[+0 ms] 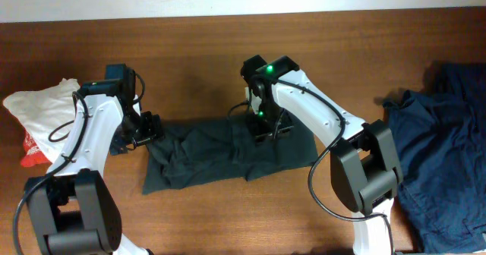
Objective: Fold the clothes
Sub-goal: 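Grasp the strip's right end with the right gripper and fold it leftward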
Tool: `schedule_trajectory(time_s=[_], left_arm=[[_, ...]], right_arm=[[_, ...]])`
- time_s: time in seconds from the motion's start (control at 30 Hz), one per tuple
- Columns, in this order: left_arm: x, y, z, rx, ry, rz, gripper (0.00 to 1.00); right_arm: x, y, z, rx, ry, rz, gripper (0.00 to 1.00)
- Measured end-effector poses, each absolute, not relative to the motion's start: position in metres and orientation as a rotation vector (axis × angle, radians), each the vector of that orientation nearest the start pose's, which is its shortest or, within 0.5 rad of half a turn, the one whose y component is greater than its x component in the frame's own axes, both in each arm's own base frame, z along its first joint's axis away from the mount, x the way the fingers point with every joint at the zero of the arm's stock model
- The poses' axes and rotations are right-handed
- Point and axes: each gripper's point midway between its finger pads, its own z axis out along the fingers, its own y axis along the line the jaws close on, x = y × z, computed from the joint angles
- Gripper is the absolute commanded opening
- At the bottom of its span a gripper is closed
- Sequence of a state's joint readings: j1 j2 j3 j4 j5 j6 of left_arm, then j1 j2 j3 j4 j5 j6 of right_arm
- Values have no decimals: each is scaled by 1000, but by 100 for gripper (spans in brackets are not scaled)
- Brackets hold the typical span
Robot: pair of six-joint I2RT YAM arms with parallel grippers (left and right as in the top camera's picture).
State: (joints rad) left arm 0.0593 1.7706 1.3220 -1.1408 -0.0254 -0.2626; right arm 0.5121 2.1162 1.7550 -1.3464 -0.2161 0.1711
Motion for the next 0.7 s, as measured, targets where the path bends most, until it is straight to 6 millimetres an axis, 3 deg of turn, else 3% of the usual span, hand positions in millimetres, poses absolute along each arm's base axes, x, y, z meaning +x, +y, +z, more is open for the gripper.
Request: schedule_trajectory(time_s=[0.1, 0.17, 0.3, 0.43, 0.57, 0.7], left_arm=[[306, 23, 74, -509, 3147, 48, 86], [301, 22, 74, -513, 3169, 52, 94], [300, 22, 74, -497, 3173, 52, 99], [300, 21, 71, -385, 3200, 6, 99], [302, 26, 43, -322, 3269, -147, 99], [304, 28, 6, -266, 3337, -211, 98]], right_arm=[[305, 210, 70, -561, 3307, 249, 47], [301, 210, 70, -605, 3309, 239, 47], [298, 211, 70, -643, 3306, 212, 45], [300, 192, 71, -589, 3342, 157, 45], [313, 159, 72, -437, 3378, 135, 45], [320, 143, 71, -367, 3382, 126, 45]])
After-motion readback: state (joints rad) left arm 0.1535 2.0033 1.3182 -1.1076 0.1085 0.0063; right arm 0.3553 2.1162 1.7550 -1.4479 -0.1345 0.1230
